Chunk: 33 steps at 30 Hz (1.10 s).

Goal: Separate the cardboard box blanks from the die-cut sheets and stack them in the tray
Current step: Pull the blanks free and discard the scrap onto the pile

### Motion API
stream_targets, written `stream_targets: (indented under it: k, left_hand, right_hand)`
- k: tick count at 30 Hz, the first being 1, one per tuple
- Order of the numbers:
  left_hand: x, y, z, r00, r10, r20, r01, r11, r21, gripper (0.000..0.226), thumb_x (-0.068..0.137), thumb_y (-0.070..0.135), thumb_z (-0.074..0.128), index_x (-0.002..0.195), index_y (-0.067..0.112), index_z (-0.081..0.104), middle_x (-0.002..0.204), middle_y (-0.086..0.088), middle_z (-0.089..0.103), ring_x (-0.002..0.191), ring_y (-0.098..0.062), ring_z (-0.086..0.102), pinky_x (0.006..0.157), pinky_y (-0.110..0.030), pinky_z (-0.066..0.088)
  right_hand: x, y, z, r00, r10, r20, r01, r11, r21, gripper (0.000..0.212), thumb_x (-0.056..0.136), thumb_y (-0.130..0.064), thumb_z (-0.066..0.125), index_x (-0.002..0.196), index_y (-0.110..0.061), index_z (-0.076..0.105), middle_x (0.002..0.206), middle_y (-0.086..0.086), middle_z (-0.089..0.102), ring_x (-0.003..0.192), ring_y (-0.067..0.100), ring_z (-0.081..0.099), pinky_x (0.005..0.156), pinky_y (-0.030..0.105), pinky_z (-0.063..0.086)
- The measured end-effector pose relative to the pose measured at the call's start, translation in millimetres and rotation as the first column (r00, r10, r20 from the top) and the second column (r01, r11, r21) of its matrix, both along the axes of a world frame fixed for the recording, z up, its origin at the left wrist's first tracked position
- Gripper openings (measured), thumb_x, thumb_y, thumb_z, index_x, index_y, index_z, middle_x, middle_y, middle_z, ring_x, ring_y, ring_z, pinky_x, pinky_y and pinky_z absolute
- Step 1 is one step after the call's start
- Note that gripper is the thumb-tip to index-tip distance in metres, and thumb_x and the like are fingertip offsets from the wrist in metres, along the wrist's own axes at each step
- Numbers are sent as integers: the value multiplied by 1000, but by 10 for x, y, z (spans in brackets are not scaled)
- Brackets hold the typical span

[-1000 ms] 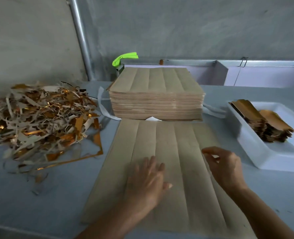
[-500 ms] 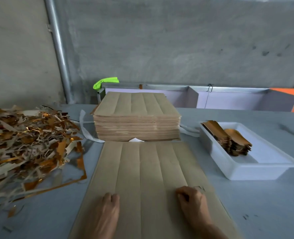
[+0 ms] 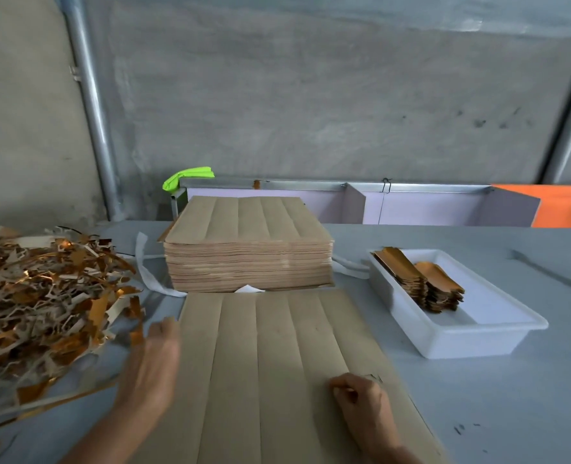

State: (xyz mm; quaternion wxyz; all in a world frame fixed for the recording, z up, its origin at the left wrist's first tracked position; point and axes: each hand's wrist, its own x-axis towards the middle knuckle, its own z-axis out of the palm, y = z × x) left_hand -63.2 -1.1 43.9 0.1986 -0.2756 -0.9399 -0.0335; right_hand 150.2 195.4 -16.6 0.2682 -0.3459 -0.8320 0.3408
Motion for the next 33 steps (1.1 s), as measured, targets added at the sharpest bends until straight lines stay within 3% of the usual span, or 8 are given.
stream_targets:
  k: [3,7,11,14,20,25,29,33]
  left_hand:
    - [-428,-213,236,986,166,17,-167,978,123,28,87,7,58,113,3,49,103,-15,53,87,-26,59,67,-34,52]
    - [-610,-283,368,924,375,69,-378,925,40,52,88,30,60,132,9,40,137,-23,30,121,-39,35,97,-50,36]
    - [-165,33,7,995,93,29,-92,995,-40,59,87,43,58,135,14,40,141,-16,30,124,-33,35,98,-44,34]
    - [215,332,-355,974,-137,178,144,989,-27,64,91,47,51,144,16,33,152,-14,23,136,-29,27,106,-41,28]
    - [561,564,-815,892,-303,336,336,941,-43,65,94,60,23,149,25,19,159,-2,8,144,-18,13,113,-37,16]
    - [655,541,-822,897,-344,279,357,934,5,86,80,62,-6,143,21,37,154,-6,27,143,-19,19,111,-39,19]
    - [679,536,-783,891,-352,287,356,934,40,89,77,60,-5,138,18,46,149,-8,37,140,-21,28,109,-41,24]
    - [716,522,-733,878,-355,321,356,933,57,72,83,52,19,114,8,67,126,-17,60,120,-31,55,94,-47,44]
  right_hand:
    - [50,81,33,992,-121,-26,122,992,12,19,84,-3,64,94,-14,76,90,-1,69,89,19,66,74,10,44]
    - [229,271,113,935,-329,133,307,938,159,30,88,-13,60,118,-8,64,122,13,63,118,30,51,90,33,41]
    - [277,319,168,788,-316,528,241,948,208,40,94,-43,46,122,-14,47,132,5,50,124,25,40,94,32,40]
    - [244,289,154,759,-222,613,159,975,156,45,93,-43,49,129,-19,42,133,4,47,125,25,39,98,31,38]
    - [274,347,209,886,-307,347,322,947,17,34,87,-19,56,120,-12,56,110,12,60,103,31,54,87,40,48]
    - [417,549,320,926,-378,7,372,909,-189,24,86,-5,59,107,-13,69,92,1,67,74,10,59,59,21,45]
    - [497,672,337,928,-371,-29,339,874,-348,28,82,1,62,100,-18,73,92,0,68,80,13,62,71,26,48]
    - [567,725,277,933,-359,-2,333,866,-372,19,86,-7,63,98,-19,72,90,-1,68,81,17,63,67,26,48]
